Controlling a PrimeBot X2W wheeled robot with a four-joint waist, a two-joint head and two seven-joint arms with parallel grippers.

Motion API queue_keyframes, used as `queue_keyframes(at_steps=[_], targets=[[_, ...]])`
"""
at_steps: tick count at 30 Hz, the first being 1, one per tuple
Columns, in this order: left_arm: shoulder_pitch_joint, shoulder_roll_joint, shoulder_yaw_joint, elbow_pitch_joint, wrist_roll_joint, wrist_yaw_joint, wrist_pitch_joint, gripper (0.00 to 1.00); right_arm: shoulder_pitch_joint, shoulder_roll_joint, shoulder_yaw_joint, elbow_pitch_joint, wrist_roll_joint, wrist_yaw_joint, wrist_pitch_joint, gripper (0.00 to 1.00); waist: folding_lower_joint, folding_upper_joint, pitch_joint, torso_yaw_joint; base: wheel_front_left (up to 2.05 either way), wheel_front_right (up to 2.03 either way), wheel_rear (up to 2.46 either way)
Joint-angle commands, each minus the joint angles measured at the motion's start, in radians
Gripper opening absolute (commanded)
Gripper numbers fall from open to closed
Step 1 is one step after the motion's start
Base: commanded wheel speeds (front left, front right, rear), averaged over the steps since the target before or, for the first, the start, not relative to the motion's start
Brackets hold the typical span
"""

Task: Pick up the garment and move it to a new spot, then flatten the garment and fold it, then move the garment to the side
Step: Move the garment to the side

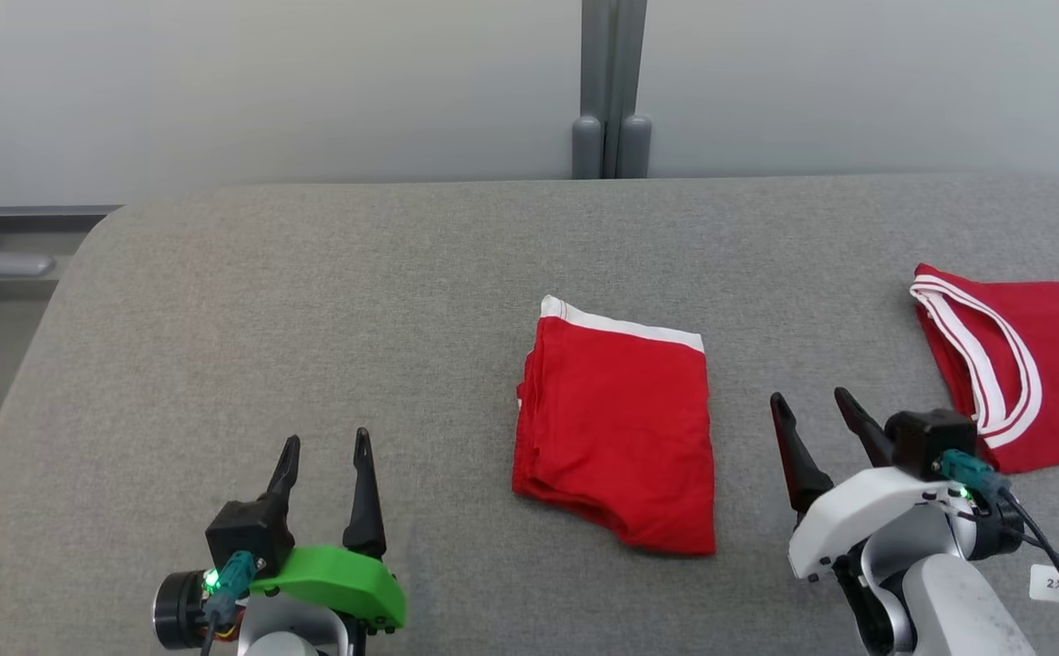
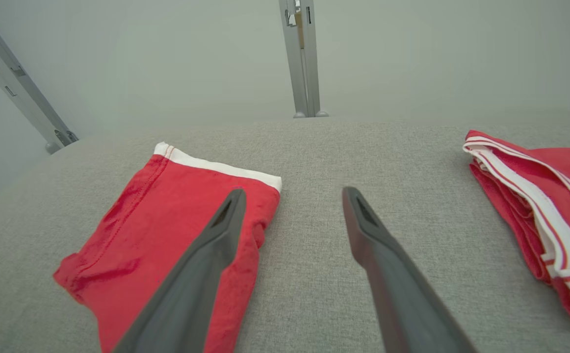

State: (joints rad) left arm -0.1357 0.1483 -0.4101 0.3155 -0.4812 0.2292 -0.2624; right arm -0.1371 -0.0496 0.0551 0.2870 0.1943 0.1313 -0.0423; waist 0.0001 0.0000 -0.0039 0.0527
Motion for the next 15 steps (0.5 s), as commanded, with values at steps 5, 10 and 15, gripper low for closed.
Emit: queue_keyframes(at_steps=[5, 10, 15], targets=[[-0.027, 0.005, 0.002, 0.01, 0.002, -0.006, 0.0, 1.0, -0.072, -0.002, -0.016, 0.097, 0.023, -0.001, 0.086, 1.0, -0.0001, 0.0, 0.023, 0.057, 0.0, 0.0, 0.0], [-0.041, 0.002, 0.005, 0.015, 0.002, -0.007, -0.001, 1.0, -0.126, -0.017, -0.026, 0.194, 0.054, -0.001, 0.135, 1.0, -0.0001, 0.0, 0.046, 0.114, 0.0, 0.0, 0.0], [-0.048, -0.002, 0.007, 0.022, 0.004, -0.012, -0.002, 1.0, -0.167, -0.048, -0.007, 0.282, 0.105, -0.001, 0.167, 1.0, -0.0001, 0.0, 0.068, 0.166, 0.0, 0.0, 0.0]])
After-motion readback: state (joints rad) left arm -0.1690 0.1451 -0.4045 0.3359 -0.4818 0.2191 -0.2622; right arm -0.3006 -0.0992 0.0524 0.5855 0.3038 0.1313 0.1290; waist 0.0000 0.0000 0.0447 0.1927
